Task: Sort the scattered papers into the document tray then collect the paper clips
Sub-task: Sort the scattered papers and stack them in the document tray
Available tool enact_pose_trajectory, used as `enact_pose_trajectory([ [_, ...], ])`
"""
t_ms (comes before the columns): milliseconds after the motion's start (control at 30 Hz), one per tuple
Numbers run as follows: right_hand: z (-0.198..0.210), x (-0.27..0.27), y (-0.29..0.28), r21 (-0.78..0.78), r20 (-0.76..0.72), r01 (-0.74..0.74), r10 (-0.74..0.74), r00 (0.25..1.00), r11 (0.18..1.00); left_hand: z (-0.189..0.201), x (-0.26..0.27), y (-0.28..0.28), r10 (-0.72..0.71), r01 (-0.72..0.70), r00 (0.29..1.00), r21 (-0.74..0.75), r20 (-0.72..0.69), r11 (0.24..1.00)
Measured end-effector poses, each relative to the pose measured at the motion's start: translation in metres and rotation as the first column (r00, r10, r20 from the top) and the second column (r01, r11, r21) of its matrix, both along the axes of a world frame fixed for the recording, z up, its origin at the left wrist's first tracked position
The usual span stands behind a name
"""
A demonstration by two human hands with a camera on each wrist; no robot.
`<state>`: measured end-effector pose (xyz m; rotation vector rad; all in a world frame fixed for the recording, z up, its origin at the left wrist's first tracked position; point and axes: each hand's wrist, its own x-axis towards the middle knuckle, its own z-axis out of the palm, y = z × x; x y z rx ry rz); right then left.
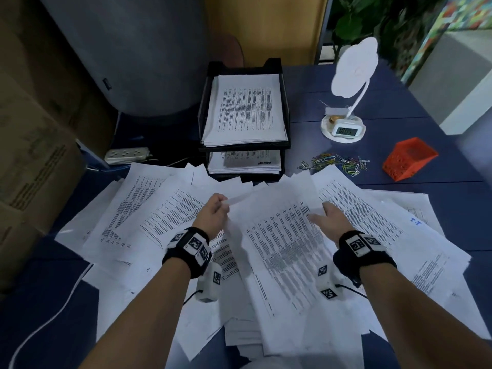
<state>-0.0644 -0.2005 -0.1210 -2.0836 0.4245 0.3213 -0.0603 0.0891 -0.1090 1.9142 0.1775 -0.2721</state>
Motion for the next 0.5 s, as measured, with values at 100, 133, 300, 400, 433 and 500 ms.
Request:
enact_pose_trajectory([
  [100, 0.001, 0.006, 0.003, 0.147, 0.005, 0.053, -0.054, 0.999, 0.988, 0.018, 0.003, -0.01, 0.149, -0.143, 0.989, -0.167, 0.026, 0.976],
  [133, 0.003, 0.008, 0.004, 0.174, -0.001, 0.042, -0.042, 0.999, 0.984, 0.023, 0.004, -0.013, 0.195, -0.19, 0.981, -0.257, -0.007, 0.947],
  [300, 0.02, 0.017, 0.011, 0.257, 0.112, 0.068, -0.1, 0.989, 0.964, 0.032, 0.009, -0.016, 0.236, -0.246, 0.969, -0.398, -0.076, 0.884],
  [400, 0.05, 0.025, 0.02, 0.377, 0.214, 0.052, -0.141, 0.967, 0.925, 0.039, 0.012, -0.015, 0.206, -0.197, 0.978, -0.341, -0.01, 0.919],
  [433, 0.06, 0.028, 0.023, 0.395, 0.255, 0.035, -0.146, 0.956, 0.918, 0.041, 0.015, -0.016, 0.209, -0.181, 0.976, -0.3, 0.063, 0.937],
  [500, 0.081, 0.033, 0.031, 0.398, 0.337, 0.014, -0.16, 0.928, 0.917, 0.055, 0.02, -0.019, 0.245, -0.2, 0.944, -0.206, 0.222, 0.958],
])
